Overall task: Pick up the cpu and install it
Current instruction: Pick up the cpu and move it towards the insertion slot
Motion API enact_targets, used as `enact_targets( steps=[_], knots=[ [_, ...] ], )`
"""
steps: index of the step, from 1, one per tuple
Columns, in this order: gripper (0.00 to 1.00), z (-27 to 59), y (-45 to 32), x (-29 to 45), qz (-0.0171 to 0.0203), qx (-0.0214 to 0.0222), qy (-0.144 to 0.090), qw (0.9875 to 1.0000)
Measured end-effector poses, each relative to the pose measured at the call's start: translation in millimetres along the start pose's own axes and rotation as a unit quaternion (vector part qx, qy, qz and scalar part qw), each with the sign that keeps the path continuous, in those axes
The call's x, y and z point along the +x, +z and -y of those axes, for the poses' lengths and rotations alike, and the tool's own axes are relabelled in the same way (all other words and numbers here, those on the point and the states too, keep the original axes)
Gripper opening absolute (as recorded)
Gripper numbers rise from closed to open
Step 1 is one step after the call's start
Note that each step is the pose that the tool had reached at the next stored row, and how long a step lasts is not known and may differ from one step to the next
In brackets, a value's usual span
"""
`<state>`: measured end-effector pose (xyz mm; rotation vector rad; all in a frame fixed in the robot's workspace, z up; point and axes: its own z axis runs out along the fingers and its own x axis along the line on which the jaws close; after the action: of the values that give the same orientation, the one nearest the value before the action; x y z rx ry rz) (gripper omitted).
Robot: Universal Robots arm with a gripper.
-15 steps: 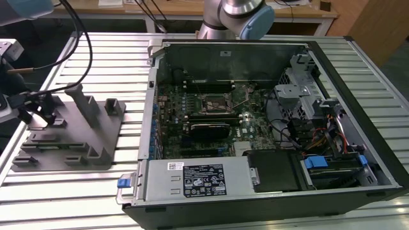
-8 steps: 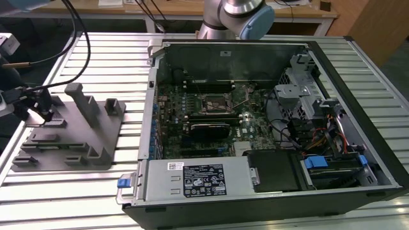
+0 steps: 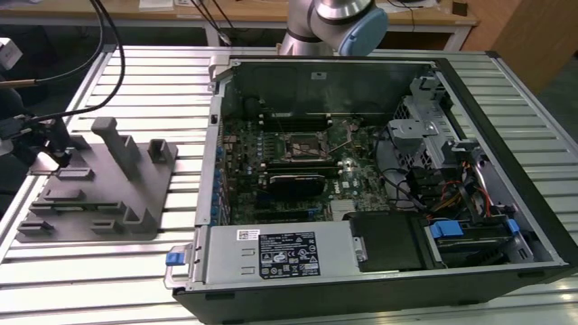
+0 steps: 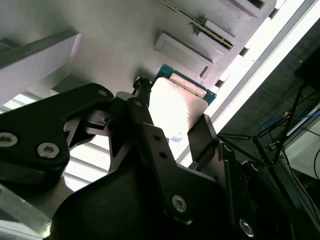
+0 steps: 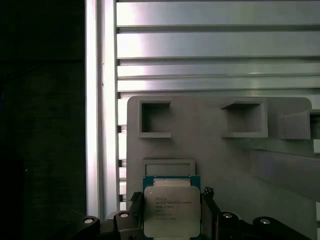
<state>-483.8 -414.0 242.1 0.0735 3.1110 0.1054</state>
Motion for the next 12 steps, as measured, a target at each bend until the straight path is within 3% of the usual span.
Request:
enact_targets(
  steps=[12],
  knots=[
    [0.54, -1.4, -15.0, -0.4, 0.0000, 0.0000, 0.000, 1.0000]
  ],
)
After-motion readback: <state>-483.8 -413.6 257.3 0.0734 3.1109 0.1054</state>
